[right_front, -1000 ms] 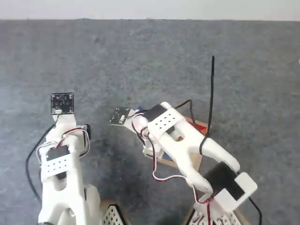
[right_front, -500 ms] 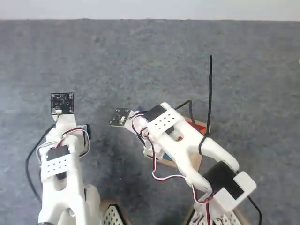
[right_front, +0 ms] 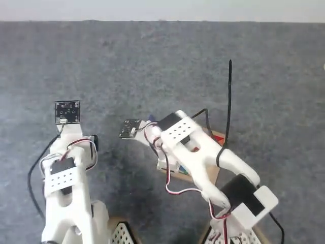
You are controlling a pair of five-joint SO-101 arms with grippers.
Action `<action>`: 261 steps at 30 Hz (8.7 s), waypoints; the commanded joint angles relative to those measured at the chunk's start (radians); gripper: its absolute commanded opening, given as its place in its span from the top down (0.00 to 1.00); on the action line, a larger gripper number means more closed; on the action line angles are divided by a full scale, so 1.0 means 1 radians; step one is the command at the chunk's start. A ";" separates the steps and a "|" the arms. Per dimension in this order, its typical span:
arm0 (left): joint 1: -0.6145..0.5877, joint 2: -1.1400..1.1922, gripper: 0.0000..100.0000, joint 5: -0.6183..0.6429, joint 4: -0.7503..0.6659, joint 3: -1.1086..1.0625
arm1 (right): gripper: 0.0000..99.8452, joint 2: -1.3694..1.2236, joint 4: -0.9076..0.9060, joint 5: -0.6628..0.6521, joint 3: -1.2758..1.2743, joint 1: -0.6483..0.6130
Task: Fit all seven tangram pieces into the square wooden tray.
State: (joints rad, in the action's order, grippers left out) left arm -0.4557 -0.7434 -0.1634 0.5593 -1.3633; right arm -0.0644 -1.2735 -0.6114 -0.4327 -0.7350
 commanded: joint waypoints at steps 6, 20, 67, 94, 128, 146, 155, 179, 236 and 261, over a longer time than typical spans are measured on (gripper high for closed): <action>0.002 -0.006 0.79 0.006 -0.020 0.041 | 0.66 0.007 0.022 -0.002 0.081 0.114; 0.003 -0.005 0.79 0.006 -0.020 0.041 | 0.66 0.068 0.113 0.054 0.121 0.186; 0.003 -0.005 0.79 0.006 -0.021 0.041 | 0.66 -0.059 0.099 0.057 0.023 0.214; 0.003 -0.005 0.79 0.006 -0.049 0.031 | 0.66 -0.016 -0.007 0.101 -0.048 0.127; 0.003 -0.005 0.79 0.006 -0.051 0.030 | 0.66 -0.005 -0.031 0.245 -0.049 0.134; 0.003 -0.005 0.79 0.006 -0.049 0.030 | 0.66 0.079 0.001 0.281 -0.057 0.082; 0.003 -0.005 0.79 0.006 -0.049 0.030 | 0.66 -0.015 0.067 0.278 -0.092 0.027; 0.224 -0.005 0.79 0.008 0.308 0.205 | 0.66 1.036 -0.013 0.155 -0.582 0.651; 0.588 1.155 0.65 0.359 0.736 1.185 | 0.66 1.296 0.377 0.181 -1.089 0.972; 0.605 1.158 0.85 0.236 0.695 1.141 | 0.66 1.296 0.378 0.180 -1.097 0.972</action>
State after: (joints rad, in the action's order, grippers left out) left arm 0.1580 0.4074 0.0928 1.2605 -0.2018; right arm 1.2137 -0.9160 -0.4381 -1.5405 0.2455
